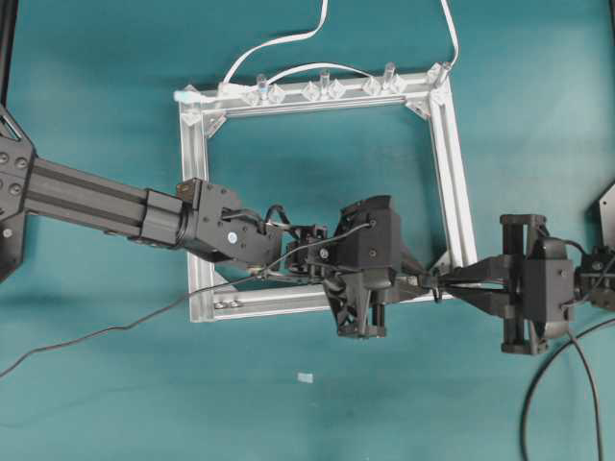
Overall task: Insert the wire through the string loop located on the right side.
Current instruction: 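Grasp the USB plug with the left gripper and open the right gripper, then pull the cable leftward through the loop with the left gripper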
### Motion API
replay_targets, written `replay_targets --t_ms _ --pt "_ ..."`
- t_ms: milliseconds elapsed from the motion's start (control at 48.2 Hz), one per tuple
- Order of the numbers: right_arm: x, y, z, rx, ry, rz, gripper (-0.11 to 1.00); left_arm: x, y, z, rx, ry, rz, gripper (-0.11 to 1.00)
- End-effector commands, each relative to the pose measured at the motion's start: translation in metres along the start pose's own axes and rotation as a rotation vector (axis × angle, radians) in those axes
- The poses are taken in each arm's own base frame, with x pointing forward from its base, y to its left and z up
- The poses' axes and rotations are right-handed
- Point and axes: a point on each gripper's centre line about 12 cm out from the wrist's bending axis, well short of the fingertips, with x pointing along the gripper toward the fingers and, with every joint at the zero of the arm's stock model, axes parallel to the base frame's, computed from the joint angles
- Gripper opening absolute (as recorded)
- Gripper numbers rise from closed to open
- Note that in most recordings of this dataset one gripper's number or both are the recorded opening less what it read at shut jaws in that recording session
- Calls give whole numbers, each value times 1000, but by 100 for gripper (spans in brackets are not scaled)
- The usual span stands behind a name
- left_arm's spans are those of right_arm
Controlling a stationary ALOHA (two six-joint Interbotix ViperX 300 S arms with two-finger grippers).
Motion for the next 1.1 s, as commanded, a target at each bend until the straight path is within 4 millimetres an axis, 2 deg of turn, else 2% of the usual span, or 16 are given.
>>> replay_targets --t_ms 0,539,622,746,829,870,1078 --pt "0 1 4 10 -15 3 11 -8 -4 24 -6 -53 -9 22" --pt "2 4 10 23 -30 8 12 -8 -8 24 -2 -49 -16 22" --pt "2 5 11 22 -32 7 28 -8 -8 24 -2 -49 -16 22" --pt "0 5 12 26 -36 14 67 -8 -8 24 -2 -48 -16 22" --pt "-2 3 13 30 -41 13 88 -8 -8 24 -2 -49 -16 22" --pt "-4 2 12 31 -41 15 92 -8 -8 24 -2 -48 -16 22" --pt "-12 -4 12 41 -52 23 92 -8 -8 24 -1 -49 -16 22"
